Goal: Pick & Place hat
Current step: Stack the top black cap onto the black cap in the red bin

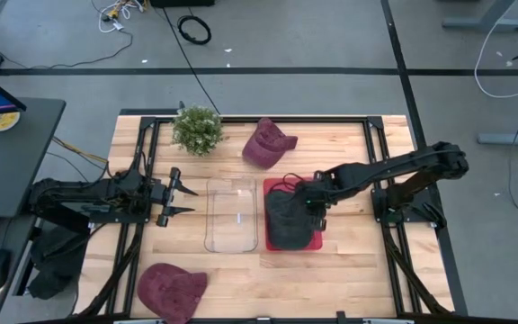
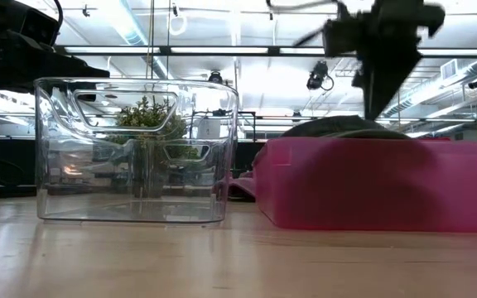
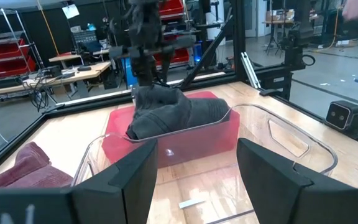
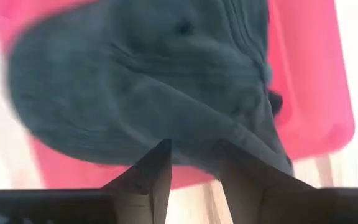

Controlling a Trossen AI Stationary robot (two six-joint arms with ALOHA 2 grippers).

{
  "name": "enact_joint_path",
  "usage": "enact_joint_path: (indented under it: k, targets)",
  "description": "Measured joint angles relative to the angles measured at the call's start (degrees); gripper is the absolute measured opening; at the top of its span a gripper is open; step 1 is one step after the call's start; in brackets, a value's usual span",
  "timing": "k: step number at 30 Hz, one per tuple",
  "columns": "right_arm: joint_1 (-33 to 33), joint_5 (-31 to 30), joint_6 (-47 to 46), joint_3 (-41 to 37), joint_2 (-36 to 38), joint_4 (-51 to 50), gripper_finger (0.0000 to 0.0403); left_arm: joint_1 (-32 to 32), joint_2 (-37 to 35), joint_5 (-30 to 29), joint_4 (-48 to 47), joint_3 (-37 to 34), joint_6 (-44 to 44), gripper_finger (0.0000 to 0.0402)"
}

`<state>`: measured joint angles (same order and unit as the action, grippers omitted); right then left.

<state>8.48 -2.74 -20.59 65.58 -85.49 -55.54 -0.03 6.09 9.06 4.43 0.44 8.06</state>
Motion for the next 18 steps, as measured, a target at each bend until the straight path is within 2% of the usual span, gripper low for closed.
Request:
enact_joint_path:
  k: [11, 18]
  targets:
    - [-7.28, -0.52, 5.44, -12.67, 0.04, 13.41, 0.0135, 0.01, 0.0, 0.0, 0.0, -0.01, 0.01, 0.0222]
    - [-9.65, 2.34, 5.07, -13.87, 0.05, 13.88, 0.0135, 0.0, 0.0, 0.0, 0.0, -0.01, 0.01, 0.0222]
